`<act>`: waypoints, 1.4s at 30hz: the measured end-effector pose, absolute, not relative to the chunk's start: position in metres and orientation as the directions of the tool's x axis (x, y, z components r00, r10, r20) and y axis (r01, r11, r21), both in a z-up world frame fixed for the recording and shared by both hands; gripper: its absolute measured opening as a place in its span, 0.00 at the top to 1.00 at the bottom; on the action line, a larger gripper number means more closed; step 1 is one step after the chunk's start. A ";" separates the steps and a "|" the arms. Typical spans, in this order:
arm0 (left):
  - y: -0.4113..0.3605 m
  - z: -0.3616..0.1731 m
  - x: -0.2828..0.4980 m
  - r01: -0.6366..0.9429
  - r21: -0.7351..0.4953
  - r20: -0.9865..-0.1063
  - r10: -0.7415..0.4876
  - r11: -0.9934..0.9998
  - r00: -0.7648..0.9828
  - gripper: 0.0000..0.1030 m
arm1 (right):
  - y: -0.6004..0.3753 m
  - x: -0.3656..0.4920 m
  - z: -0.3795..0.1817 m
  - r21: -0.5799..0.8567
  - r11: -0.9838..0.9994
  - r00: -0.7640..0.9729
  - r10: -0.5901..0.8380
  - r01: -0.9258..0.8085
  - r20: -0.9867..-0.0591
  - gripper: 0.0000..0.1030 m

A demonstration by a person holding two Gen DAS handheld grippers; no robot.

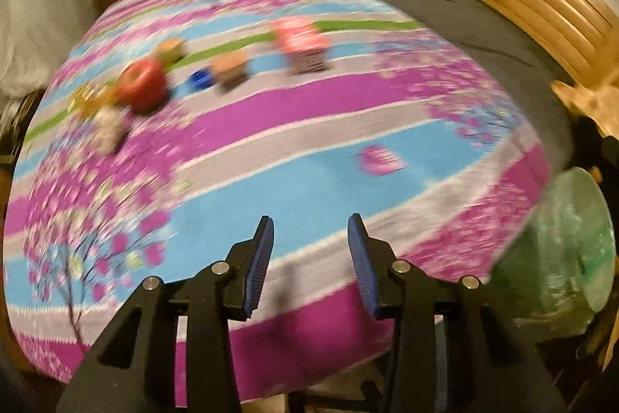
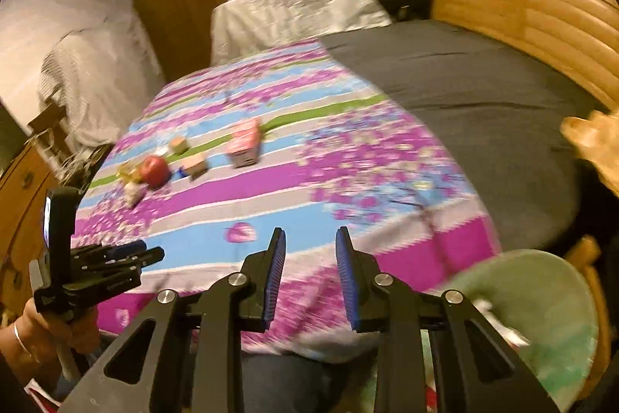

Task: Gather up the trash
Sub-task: 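Move both grippers back over the trash on the bed, then grasp the blue bottle cap with left gripper while right gripper grasps tan sponge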

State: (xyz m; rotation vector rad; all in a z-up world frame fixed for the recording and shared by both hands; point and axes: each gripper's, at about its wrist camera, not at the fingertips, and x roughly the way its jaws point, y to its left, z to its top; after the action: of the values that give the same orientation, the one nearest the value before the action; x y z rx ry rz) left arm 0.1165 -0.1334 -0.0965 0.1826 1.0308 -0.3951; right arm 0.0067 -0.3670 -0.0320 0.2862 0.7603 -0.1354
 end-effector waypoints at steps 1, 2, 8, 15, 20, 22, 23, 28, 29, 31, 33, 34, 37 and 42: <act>-0.124 -0.101 0.119 0.381 -0.032 -0.865 -0.217 0.924 0.452 0.63 | -0.357 0.022 -0.037 0.208 0.958 0.714 0.006 0.197 -0.700 0.71; -0.112 -0.104 0.122 0.357 -0.027 -0.869 -0.199 0.934 0.453 0.63 | -0.347 0.033 -0.040 0.210 0.961 0.712 0.021 0.178 -0.702 0.71; -0.057 -0.117 0.135 0.244 -0.035 -0.874 -0.148 0.969 0.463 0.55 | -0.280 0.128 -0.075 0.231 0.973 0.672 0.155 0.024 -0.724 0.71; -0.029 -0.118 0.162 0.192 -0.071 -0.870 -0.155 0.979 0.469 0.45 | -0.216 0.222 -0.106 0.202 0.975 0.645 0.211 -0.088 -0.734 0.42; -0.011 -0.123 0.188 0.133 -0.122 -0.875 -0.170 0.984 0.453 0.40 | -0.190 0.290 -0.118 0.195 0.973 0.643 0.230 -0.126 -0.731 0.33; -0.002 -0.126 0.194 0.099 -0.151 -0.876 -0.179 0.984 0.447 0.40 | -0.184 0.319 -0.127 0.183 0.974 0.632 0.228 -0.137 -0.741 0.32; 0.002 -0.129 0.198 0.084 -0.168 -0.880 -0.188 0.982 0.437 0.40 | -0.182 0.329 -0.131 0.176 0.975 0.625 0.224 -0.139 -0.748 0.32; 0.009 -0.137 0.207 0.063 -0.187 -0.887 -0.195 0.980 0.419 0.40 | -0.173 0.375 -0.159 0.142 0.981 0.582 0.192 -0.130 -0.790 0.32; 0.009 -0.137 0.209 0.065 -0.188 -0.886 -0.198 0.980 0.418 0.40 | -0.172 0.380 -0.163 0.143 0.982 0.578 0.190 -0.126 -0.794 0.32; 0.007 -0.136 0.213 0.069 -0.184 -0.886 -0.196 0.981 0.421 0.40 | -0.168 0.390 -0.171 0.150 0.980 0.564 0.198 -0.131 -0.802 0.39; 0.004 -0.133 0.219 0.077 -0.187 -0.884 -0.202 0.979 0.422 0.40 | -0.166 0.394 -0.176 0.141 0.981 0.557 0.190 -0.131 -0.808 0.54; 0.002 -0.131 0.222 0.086 -0.189 -0.882 -0.207 0.978 0.424 0.40 | -0.168 0.393 -0.175 0.152 0.980 0.560 0.198 -0.127 -0.805 0.56; -0.015 -0.119 0.234 0.152 -0.188 -0.866 -0.237 0.970 0.441 0.39 | -0.177 0.368 -0.159 0.187 0.975 0.602 0.219 -0.117 -0.768 0.58; -0.057 -0.105 0.262 0.241 -0.158 -0.835 -0.260 0.957 0.484 0.37 | -0.219 0.296 -0.126 0.253 0.967 0.685 0.202 -0.027 -0.700 0.58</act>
State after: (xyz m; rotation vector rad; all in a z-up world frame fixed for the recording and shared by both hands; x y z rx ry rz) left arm 0.2616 -0.0572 -0.1050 -0.0205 1.0206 -0.3053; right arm 0.2959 -0.2191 -0.1258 0.2309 0.8081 0.1297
